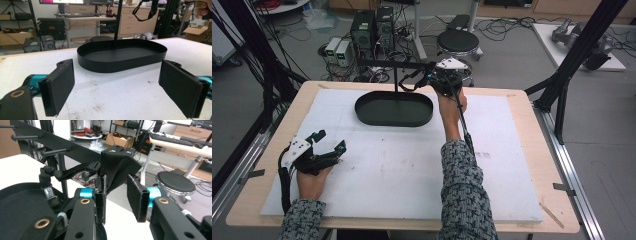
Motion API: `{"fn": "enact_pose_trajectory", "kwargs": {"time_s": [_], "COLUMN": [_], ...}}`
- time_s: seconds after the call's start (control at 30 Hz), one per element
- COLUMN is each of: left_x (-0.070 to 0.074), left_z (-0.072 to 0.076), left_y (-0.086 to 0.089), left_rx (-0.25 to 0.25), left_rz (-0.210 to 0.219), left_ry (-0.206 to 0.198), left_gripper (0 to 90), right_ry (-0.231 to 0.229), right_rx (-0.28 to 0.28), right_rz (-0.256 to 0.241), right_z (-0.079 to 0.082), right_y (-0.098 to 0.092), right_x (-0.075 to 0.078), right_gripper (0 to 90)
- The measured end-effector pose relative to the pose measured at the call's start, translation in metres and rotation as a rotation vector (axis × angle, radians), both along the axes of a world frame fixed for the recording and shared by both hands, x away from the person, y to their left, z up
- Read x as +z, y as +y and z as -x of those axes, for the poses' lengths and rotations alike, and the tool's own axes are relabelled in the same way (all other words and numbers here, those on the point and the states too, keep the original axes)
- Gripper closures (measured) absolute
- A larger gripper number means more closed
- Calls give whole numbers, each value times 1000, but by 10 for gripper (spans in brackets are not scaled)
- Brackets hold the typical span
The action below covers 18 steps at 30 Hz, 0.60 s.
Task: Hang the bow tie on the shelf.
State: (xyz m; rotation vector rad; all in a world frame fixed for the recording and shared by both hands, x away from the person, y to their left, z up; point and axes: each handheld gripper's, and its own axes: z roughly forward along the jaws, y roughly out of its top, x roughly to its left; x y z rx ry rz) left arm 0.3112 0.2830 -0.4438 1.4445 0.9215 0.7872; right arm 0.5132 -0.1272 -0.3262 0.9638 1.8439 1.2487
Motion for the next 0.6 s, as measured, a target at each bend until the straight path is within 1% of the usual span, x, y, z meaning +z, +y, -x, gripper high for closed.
{"fn": "enact_pose_trajectory", "kwargs": {"time_s": [0.1, 0.13, 0.23, 0.33, 0.37, 0.43, 0.53, 0.57, 0.6], "left_x": [0, 0, 0, 0, 0, 0, 0, 0, 0], "left_z": [0, 0, 0, 0, 0, 0, 0, 0, 0], "left_y": [0, 0, 0, 0, 0, 0, 0, 0, 0], "left_rx": [-1, -1, 0, 3, 3, 2, 4, 4, 6], "left_rz": [-1, -2, -3, -4, -4, -6, -9, -9, -10], "left_ry": [0, 0, 0, -1, -1, -1, 1, 1, -1], "left_gripper": [135, 135, 136, 136, 136, 136, 136, 136, 136], "right_ry": [-4, -5, -11, -15, -15, -32, -51, -51, -67], "right_rx": [-1, -3, 19, 27, 27, 36, 38, 38, 33], "right_rz": [-5, -13, -44, -75, -75, -87, -108, -108, -114], "right_z": [2, 3, 6, 11, 11, 17, 23, 23, 28], "right_y": [-2, -2, -8, -13, -13, -19, -26, -26, -31], "right_x": [3, 4, 10, 17, 17, 25, 33, 33, 38], "right_gripper": [652, 640, 593, 562, 562, 523, 498, 498, 482]}}
